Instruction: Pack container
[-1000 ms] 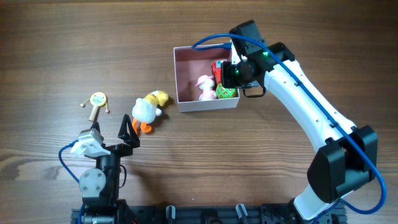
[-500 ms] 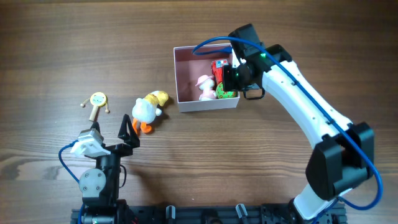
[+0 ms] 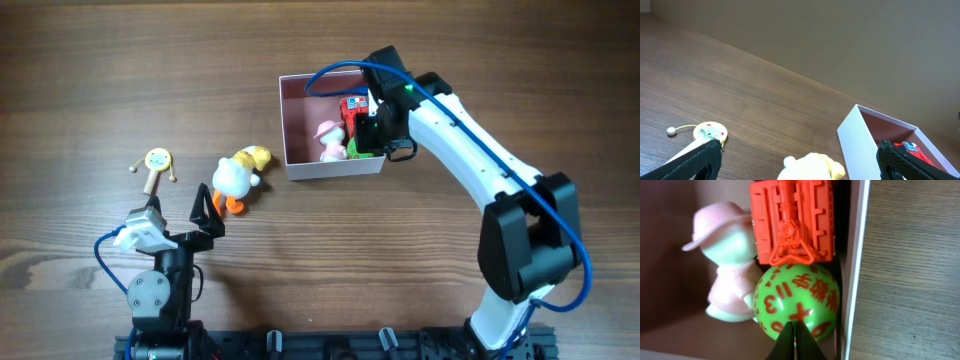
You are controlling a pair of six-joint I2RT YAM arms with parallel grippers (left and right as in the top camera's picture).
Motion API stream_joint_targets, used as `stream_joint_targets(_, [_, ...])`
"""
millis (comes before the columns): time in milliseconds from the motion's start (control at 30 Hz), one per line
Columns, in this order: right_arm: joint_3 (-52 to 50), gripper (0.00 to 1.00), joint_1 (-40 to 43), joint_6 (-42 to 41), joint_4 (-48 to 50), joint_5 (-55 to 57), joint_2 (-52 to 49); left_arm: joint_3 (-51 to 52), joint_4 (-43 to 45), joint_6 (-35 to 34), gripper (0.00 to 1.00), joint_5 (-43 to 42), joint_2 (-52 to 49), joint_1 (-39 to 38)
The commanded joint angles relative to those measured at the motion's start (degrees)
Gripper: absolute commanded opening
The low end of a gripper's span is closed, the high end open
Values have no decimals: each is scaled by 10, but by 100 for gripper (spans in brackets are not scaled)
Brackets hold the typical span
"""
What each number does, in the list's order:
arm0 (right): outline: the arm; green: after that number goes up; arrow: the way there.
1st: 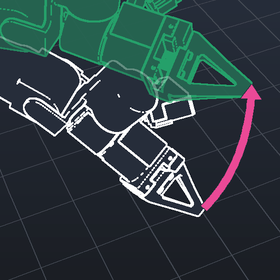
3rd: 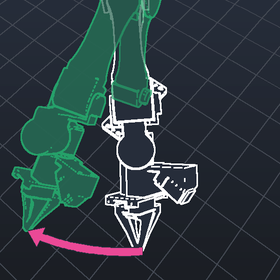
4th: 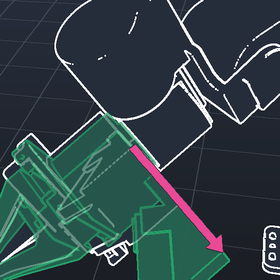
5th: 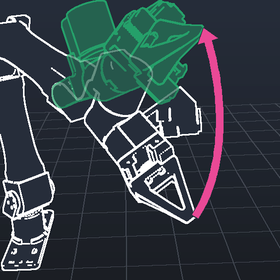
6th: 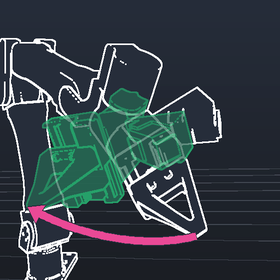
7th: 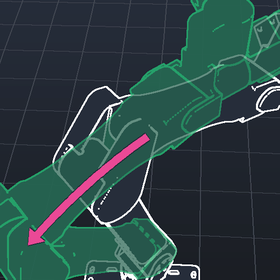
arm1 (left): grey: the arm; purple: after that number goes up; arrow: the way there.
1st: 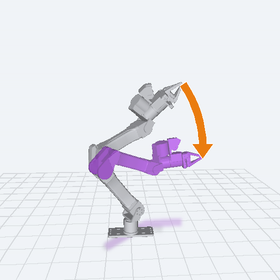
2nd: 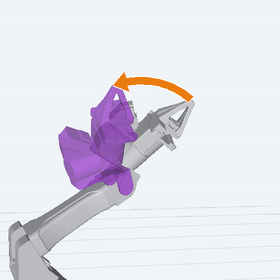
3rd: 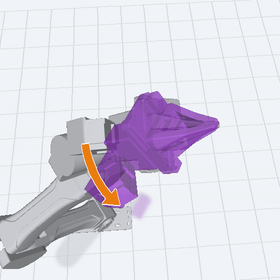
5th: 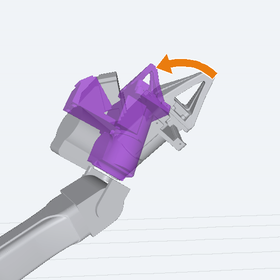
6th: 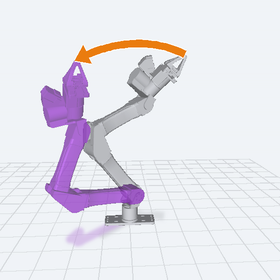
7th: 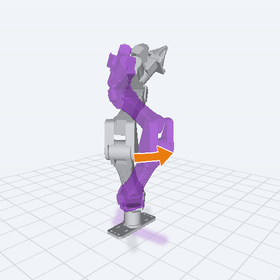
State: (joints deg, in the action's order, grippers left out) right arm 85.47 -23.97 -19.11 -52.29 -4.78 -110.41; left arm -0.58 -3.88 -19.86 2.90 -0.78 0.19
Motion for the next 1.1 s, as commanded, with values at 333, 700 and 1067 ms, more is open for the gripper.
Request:
stream_joint_targets(333, [59, 4, 0, 18, -5, 22, 42, 3, 0, 1, 100, -5, 6, 4])
stream_joint_targets(700, [122, 4, 0, 6, -18, 77, 138, 3, 0, 1, 100, -5, 6, 4])
stream_joint_targets(1067, [121, 36, 56, -71, -85, 296, 203, 3, 0, 1, 100, -5, 6, 4])
